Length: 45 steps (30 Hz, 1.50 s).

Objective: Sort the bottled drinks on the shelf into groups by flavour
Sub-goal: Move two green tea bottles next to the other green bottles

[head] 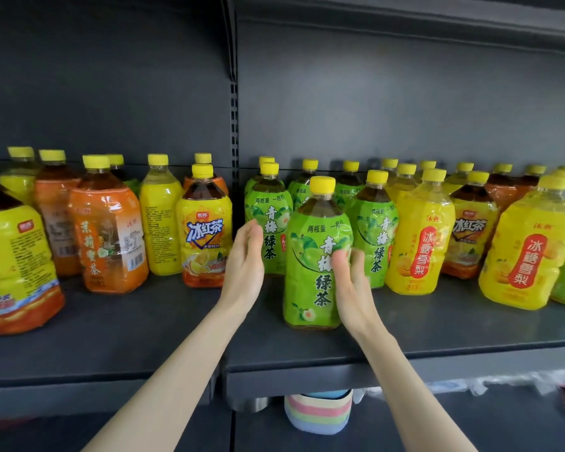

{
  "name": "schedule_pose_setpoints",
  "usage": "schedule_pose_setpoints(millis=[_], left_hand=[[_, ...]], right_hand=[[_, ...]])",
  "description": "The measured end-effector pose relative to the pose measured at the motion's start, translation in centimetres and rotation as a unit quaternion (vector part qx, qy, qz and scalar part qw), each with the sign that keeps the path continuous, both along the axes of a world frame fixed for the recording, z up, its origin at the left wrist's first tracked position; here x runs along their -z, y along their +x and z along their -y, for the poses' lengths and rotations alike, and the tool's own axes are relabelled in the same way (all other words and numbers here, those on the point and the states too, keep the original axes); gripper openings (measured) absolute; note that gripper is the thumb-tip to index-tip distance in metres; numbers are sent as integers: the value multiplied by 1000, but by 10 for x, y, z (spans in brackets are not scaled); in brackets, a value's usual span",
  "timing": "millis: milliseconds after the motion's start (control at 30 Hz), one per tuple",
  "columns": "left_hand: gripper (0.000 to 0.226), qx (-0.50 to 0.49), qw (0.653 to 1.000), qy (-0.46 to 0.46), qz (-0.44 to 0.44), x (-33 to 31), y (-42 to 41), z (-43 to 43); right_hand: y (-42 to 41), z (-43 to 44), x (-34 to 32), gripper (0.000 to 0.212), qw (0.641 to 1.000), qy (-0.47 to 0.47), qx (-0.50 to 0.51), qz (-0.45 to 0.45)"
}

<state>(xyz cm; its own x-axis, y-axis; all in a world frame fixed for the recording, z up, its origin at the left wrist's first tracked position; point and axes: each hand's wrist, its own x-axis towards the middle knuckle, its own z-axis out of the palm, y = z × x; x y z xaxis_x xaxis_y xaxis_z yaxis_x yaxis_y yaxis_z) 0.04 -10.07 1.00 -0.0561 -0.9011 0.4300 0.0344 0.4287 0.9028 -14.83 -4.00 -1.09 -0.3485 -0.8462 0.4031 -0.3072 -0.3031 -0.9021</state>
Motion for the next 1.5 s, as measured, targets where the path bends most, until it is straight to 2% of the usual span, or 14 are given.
schedule_pose_setpoints(millis=[133,200,267,367,500,867,1267,1400,1500], left_hand=[[44,80,996,-25,-7,-3,8,-9],[48,100,995,-22,-4,-2,10,-8],[56,83,996,-27,4,0,12,-6],[53,63,998,-15,18,-1,14,0],[54,46,998,24,29,-2,9,6],[53,38,999,20,30,0,4,22],[46,13,999,-25,21,3,1,32],[47,13,999,-28,40,0,4,28],[49,12,998,-16,65,-4,11,21]], right_hand=[[20,14,-2,34,998,23,-55,-7],[28,21,-1,35,996,25,-79,-11],[34,26,0,43,993,33,-112,-12],[35,32,5,53,984,39,-171,-12],[30,41,5,77,977,56,-201,-41],[25,58,1,73,976,73,-199,-49],[27,65,0,66,978,68,-193,-32],[24,65,0,73,980,90,-164,-66],[22,55,-5,68,980,105,-120,-118]])
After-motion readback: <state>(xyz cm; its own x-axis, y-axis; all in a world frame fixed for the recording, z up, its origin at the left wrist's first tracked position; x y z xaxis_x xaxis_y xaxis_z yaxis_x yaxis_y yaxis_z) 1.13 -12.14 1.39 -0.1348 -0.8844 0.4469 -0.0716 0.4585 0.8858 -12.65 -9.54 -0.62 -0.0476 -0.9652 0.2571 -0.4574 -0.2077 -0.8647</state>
